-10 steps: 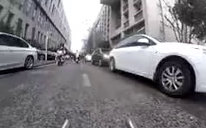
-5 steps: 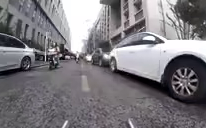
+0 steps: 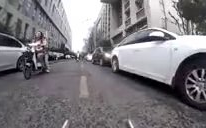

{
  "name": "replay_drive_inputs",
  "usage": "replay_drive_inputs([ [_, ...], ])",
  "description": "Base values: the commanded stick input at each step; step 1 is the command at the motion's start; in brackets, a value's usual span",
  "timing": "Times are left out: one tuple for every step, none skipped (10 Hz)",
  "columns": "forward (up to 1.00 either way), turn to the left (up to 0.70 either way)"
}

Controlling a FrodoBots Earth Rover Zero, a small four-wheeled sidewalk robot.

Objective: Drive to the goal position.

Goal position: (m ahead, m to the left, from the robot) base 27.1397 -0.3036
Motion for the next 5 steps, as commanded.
replay_drive_inputs([
  [0.7, 0.0],
  [0.7, 0.0],
  [0.7, 0.0],
  [0.7, 0.0],
  [0.7, 0.0],
])
